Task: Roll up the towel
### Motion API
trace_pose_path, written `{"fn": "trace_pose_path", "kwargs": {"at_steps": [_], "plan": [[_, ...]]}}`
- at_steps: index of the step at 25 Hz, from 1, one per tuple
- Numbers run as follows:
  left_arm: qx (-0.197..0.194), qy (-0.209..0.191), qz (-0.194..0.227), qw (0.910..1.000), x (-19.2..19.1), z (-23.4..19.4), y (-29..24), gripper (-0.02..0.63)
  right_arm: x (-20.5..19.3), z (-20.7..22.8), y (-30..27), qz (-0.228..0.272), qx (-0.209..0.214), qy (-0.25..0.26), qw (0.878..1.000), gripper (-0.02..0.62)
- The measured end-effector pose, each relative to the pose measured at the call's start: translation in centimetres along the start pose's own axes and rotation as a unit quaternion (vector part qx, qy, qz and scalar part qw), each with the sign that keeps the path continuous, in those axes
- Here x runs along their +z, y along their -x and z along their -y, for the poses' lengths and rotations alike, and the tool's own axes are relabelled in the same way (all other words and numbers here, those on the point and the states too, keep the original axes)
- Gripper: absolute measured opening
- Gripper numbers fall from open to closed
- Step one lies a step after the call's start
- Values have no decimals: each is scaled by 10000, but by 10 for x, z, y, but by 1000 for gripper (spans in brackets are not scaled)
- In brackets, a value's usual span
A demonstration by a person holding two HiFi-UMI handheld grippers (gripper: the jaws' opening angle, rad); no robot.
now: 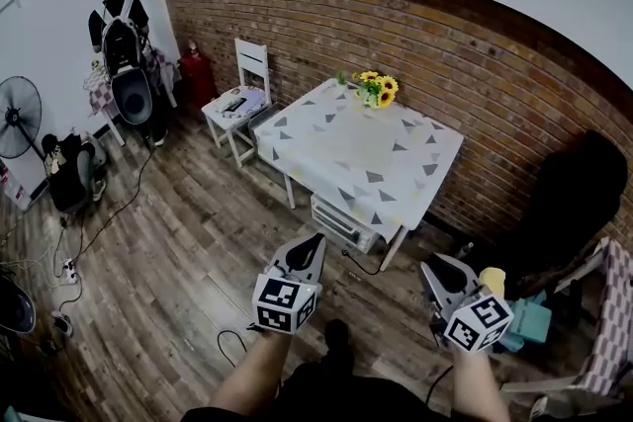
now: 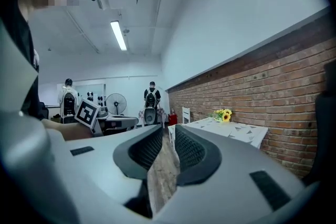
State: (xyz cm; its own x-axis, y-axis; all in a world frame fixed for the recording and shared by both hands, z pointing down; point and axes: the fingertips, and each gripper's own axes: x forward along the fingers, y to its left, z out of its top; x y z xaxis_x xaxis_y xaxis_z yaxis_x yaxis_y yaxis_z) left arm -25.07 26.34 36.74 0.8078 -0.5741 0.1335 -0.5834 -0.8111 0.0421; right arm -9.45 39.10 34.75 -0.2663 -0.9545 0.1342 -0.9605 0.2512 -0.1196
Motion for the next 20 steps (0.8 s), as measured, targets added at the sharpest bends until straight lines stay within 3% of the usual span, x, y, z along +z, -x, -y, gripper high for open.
{"fn": "trace_pose_path", "kwargs": {"at_steps": [10,20], "plan": [[-212,-185,-333,9990,7,-58,-148,20,30,98,-130,-329,183,-68,9993,75],[-152,-119,-456,9988,14,-90,-211,20,36,145,-193,-543,381,-85,9978,69]]}}
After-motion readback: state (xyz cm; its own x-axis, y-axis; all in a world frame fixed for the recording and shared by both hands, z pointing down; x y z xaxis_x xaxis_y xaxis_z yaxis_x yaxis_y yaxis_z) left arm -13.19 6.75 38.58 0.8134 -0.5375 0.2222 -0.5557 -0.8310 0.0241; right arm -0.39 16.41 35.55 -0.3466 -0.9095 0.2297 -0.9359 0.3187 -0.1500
